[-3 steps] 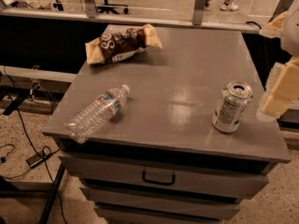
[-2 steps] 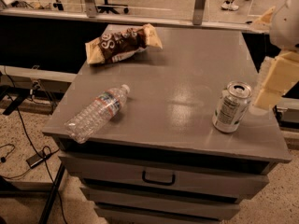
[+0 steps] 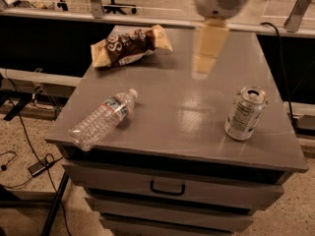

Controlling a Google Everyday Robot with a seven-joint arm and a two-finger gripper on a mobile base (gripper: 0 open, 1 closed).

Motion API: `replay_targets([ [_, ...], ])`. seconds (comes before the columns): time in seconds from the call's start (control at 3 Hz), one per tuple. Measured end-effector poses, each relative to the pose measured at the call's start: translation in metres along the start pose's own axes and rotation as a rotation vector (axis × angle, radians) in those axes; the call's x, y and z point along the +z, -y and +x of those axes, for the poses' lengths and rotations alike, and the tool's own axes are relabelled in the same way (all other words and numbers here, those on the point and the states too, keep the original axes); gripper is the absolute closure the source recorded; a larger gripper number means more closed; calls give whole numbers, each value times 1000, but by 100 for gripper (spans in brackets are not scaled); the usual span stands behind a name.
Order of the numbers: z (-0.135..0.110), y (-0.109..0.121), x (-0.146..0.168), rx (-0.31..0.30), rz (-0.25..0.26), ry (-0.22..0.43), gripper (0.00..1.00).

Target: Pick brown chip bag

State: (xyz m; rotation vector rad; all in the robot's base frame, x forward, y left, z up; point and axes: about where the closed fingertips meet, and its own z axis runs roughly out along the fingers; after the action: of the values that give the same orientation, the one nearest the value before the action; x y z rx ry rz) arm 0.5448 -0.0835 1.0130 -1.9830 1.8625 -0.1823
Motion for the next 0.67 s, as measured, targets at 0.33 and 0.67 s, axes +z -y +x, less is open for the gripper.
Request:
replay_targets([
  [0.33, -84, 43, 33, -115, -4, 73, 0],
  [0.67, -83, 42, 33, -113, -3, 72, 0],
])
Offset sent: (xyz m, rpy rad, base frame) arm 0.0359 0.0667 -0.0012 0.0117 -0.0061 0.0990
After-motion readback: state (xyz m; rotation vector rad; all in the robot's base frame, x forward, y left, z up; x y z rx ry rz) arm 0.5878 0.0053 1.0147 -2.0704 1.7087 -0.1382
